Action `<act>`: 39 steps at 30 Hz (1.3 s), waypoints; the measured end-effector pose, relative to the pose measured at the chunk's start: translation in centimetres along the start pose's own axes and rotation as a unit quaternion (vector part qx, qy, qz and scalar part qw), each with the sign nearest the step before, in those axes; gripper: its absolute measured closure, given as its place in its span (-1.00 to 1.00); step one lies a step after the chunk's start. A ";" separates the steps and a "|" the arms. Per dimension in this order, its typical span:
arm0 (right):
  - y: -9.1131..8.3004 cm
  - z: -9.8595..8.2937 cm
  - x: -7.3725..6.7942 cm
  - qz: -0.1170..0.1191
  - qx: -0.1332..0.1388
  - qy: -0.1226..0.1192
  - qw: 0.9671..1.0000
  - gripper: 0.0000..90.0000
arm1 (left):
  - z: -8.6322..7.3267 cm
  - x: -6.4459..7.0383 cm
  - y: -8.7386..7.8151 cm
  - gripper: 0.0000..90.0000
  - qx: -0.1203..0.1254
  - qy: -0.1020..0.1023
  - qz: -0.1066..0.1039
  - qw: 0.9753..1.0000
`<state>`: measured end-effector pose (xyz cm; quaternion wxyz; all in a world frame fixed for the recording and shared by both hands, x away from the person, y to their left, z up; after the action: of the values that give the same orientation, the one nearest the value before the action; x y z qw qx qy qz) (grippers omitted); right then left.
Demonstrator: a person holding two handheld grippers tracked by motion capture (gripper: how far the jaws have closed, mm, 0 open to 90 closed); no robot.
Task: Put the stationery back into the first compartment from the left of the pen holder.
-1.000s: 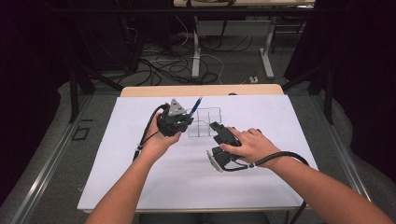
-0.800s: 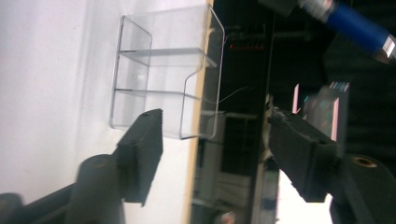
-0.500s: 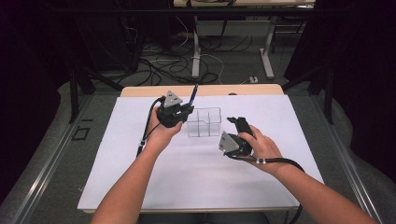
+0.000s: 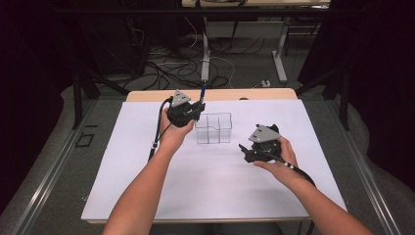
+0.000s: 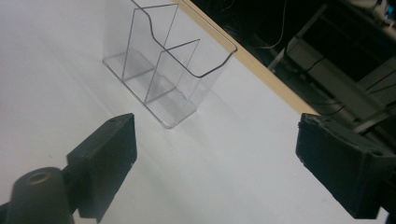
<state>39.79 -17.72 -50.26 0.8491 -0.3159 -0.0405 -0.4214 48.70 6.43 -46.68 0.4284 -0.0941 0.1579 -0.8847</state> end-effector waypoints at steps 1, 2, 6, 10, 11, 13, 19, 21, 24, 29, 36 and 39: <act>0.0 -0.1 0.1 0.002 0.006 0.012 1.000 -0.76 | -0.1 0.0 0.2 0.74 -0.002 -0.001 0.000 1.000; 0.0 -0.2 0.1 0.005 0.008 0.027 1.000 -0.77 | -0.2 0.1 0.4 0.74 -0.003 -0.001 0.001 1.000; -0.1 -0.4 0.4 0.012 0.018 0.070 0.997 -0.83 | -0.8 0.2 1.0 0.74 -0.004 -0.004 0.006 1.000; -0.1 -0.5 0.6 0.013 0.026 0.093 0.995 -0.93 | -1.5 0.4 1.5 0.74 -0.018 -0.006 0.007 1.000; -0.1 -0.5 0.5 0.015 0.025 0.100 0.995 -0.94 | -1.6 0.5 1.6 0.74 -0.019 -0.006 0.007 1.000; 0.0 -0.7 0.5 0.016 0.020 0.103 0.994 -0.94 | -1.8 0.6 1.8 0.73 -0.023 -0.007 0.007 1.000; 0.1 -0.8 0.4 0.018 0.020 0.108 0.994 -0.95 | -2.5 0.3 2.0 0.71 -0.038 -0.013 0.008 0.999; 0.0 -0.7 0.5 0.017 0.023 0.113 0.993 -0.95 | -2.5 0.2 1.8 0.57 -0.040 -0.021 0.007 0.999; -0.1 -0.8 0.6 0.016 0.021 0.117 0.993 -0.95 | -2.2 0.0 1.1 0.45 -0.039 -0.021 0.006 0.999; -0.3 -1.0 1.0 0.014 0.026 0.126 0.992 -0.95 | -1.7 -0.4 -0.3 0.15 -0.038 -0.027 0.011 0.999; -0.5 -1.2 1.4 0.011 0.027 0.142 0.989 -0.96 | -1.4 -0.7 -2.8 -0.19 -0.028 -0.017 0.014 0.999; -0.5 -1.3 1.4 0.011 0.022 0.145 0.989 -0.98 | -1.4 -0.7 -4.1 -0.28 -0.035 -0.016 0.001 0.999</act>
<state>40.07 -19.69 -50.58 0.8574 -0.2329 0.0773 -0.4525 45.74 9.65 -46.59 0.4285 -0.1225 0.1819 -0.8766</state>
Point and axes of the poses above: each handheld gripper's, and its own axes: y roughly forward along the jaws, z roughly out of its top, x roughly to its right, the point moved 4 cm from there along y, roughly forward along the jaws, and after that the axes turned 3 degrees about z, right-handed, at the moved point
